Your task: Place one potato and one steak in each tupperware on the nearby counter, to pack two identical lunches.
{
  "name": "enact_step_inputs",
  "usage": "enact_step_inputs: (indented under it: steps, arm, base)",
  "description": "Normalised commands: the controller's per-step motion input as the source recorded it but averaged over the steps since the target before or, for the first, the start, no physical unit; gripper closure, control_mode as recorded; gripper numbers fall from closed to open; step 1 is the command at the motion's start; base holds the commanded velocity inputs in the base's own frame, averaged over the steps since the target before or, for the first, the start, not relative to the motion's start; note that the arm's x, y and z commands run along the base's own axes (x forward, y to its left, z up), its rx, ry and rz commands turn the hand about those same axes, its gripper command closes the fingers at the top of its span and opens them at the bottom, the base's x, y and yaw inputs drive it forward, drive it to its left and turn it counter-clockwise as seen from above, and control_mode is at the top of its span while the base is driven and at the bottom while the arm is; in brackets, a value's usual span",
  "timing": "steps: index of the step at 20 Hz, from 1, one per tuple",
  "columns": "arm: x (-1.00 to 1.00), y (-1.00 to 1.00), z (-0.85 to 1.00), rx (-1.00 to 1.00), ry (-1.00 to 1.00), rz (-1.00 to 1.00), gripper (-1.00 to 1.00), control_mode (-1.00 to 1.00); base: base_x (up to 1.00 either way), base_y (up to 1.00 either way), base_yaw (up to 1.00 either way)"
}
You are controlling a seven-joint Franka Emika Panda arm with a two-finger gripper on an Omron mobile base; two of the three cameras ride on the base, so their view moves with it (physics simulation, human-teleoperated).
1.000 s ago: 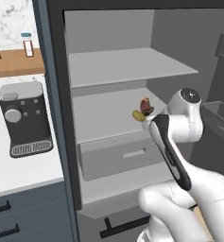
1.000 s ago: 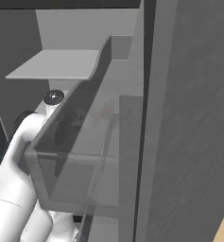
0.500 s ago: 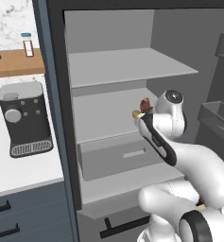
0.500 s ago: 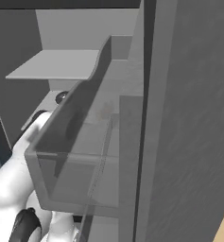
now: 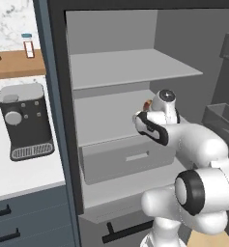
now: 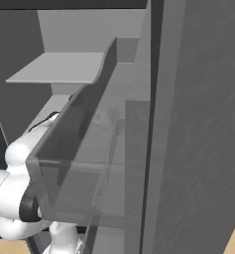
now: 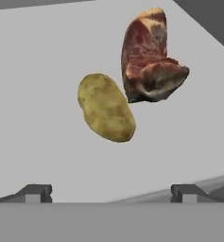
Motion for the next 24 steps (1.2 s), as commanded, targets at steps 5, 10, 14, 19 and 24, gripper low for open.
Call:
enact_step_inputs:
  steps: [5,10,14,19,24]
  arm:
    - [0.47,-0.14,-0.19,0.0,0.0,-0.01,-1.0,-1.0]
    - [0.41,-0.02,-0.21,0.0,0.0,0.0,-1.0,-1.0]
    - [0.45,0.0,-0.23,0.0,0.0,0.0,-1.0,-1.0]
    - [0.41,0.0,-0.21,0.0,0.0,0.0,-1.0,-1.0]
    - [0.12,0.05,-0.27,0.0,0.05,0.0,-1.0,-1.0]
  base:
    - [0.0,0.0,0.0]
    - [0.0,0.0,0.0]
    - [0.0,0.0,0.0]
    - [0.0,0.0,0.0]
    - [0.0,0.0,0.0]
